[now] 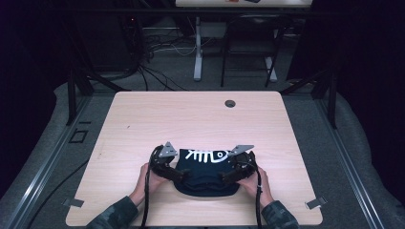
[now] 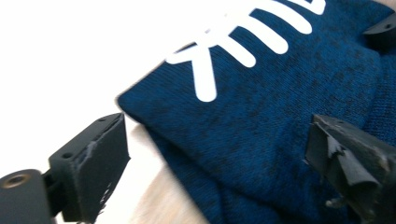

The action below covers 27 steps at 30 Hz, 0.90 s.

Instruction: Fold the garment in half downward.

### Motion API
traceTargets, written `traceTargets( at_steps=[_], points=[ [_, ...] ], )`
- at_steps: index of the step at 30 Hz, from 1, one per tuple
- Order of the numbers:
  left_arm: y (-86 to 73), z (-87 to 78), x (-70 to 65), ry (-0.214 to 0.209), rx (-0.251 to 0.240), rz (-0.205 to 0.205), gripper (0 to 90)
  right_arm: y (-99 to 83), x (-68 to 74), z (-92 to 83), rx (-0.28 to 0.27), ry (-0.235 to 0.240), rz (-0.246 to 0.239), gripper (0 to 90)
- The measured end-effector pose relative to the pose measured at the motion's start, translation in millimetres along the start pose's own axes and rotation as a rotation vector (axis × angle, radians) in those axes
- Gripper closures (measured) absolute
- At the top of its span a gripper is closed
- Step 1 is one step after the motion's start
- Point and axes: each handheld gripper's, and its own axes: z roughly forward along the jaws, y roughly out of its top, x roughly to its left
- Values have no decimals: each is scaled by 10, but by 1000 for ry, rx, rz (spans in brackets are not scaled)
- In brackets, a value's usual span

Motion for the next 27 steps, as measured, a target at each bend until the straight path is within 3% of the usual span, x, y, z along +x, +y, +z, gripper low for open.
traceTargets(
  at_steps=[8,13,19,27],
  points=[
    [-103,-274,178,50,-30,-54,13,-70,-74,-317,-47,-16,28,0],
    [-217,-382,264,75,-32,-83,7,-190,-178,-466,-39,-33,55,0],
    [-360,-377,335,104,5,-105,3,-391,-295,-540,-29,-62,106,0],
    [-453,-308,409,106,55,-128,1,-567,-370,-471,40,-55,111,0]
  ],
)
